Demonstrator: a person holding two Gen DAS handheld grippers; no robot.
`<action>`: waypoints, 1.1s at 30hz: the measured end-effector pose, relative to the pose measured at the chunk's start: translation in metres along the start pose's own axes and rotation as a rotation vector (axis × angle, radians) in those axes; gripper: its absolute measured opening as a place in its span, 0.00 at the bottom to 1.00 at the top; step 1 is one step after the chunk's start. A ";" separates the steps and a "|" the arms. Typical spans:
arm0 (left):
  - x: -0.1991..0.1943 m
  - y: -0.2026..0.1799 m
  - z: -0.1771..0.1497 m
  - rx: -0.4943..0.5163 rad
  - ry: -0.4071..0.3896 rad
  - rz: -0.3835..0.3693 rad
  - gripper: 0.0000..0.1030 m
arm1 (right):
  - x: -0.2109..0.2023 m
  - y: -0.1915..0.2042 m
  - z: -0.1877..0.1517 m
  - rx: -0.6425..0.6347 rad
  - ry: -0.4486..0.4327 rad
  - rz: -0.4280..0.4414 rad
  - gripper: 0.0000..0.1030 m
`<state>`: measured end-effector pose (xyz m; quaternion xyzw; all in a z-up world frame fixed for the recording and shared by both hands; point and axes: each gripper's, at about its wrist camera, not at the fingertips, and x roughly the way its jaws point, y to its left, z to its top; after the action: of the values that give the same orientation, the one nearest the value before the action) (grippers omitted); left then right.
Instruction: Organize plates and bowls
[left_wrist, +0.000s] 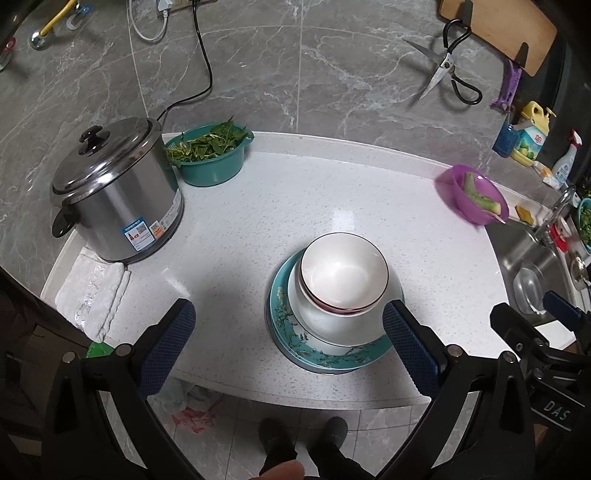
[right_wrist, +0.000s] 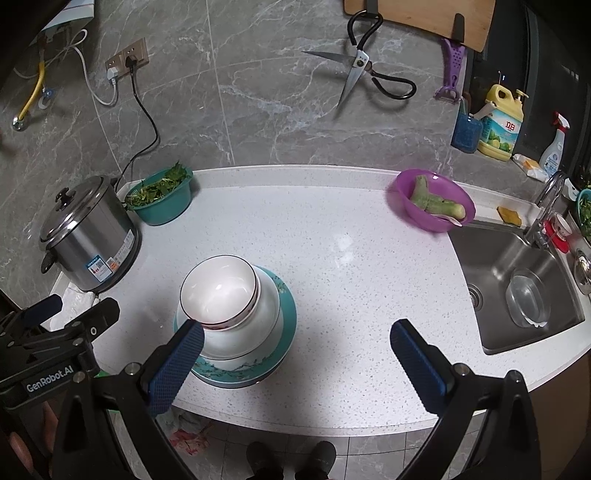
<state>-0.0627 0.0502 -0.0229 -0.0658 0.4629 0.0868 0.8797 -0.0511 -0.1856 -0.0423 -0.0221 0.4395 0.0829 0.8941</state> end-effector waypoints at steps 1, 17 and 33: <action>-0.001 -0.001 0.000 0.003 -0.004 0.002 1.00 | 0.001 0.000 0.000 -0.001 0.007 0.000 1.00; -0.007 0.002 -0.001 -0.002 -0.010 -0.016 1.00 | 0.005 0.004 0.000 -0.006 0.018 0.016 1.00; -0.006 -0.001 -0.001 0.018 -0.015 0.008 1.00 | 0.006 0.006 -0.001 -0.006 0.022 0.014 1.00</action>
<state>-0.0660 0.0485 -0.0186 -0.0555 0.4575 0.0865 0.8833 -0.0496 -0.1786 -0.0473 -0.0227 0.4492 0.0901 0.8886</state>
